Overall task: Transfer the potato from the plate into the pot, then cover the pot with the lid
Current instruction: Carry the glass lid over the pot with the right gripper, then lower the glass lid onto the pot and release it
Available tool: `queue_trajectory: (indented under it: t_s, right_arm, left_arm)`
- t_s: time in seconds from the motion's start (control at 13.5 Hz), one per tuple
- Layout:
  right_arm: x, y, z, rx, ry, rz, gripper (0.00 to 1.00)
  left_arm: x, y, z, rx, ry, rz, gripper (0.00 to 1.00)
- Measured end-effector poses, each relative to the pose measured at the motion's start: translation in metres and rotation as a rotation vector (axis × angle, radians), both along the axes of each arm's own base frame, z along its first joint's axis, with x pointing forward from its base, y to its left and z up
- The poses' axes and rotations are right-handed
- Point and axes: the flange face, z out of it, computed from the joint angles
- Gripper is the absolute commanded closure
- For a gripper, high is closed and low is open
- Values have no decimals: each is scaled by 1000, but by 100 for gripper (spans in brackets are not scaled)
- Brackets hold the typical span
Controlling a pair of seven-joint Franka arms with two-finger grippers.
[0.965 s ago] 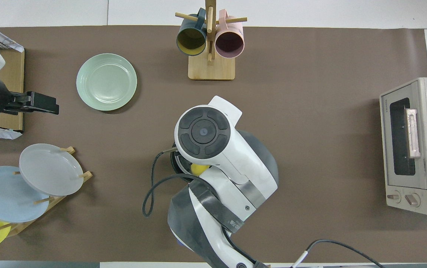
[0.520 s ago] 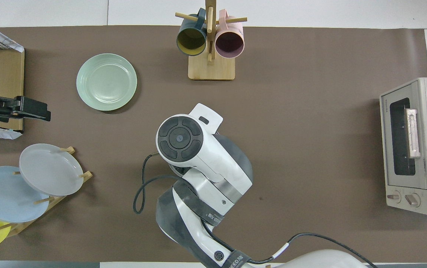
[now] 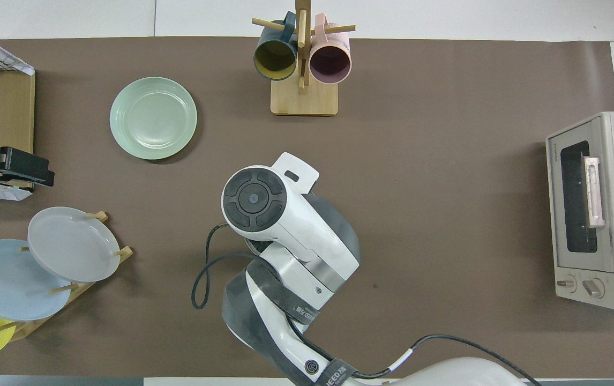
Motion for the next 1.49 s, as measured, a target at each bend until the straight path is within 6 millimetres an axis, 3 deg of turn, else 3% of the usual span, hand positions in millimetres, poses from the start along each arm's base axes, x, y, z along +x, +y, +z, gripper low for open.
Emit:
queue_trajectory:
  t_s: [1.41,1.49]
  right_arm:
    - [-3,-2,-12,-8,9,1,100]
    - [-3,-2,-12,-8,9,1,91]
  left_arm:
    - [-1,-12,-4,1,-5,-13,0]
    - [-1,-12,-4,1,-5,-13,0]
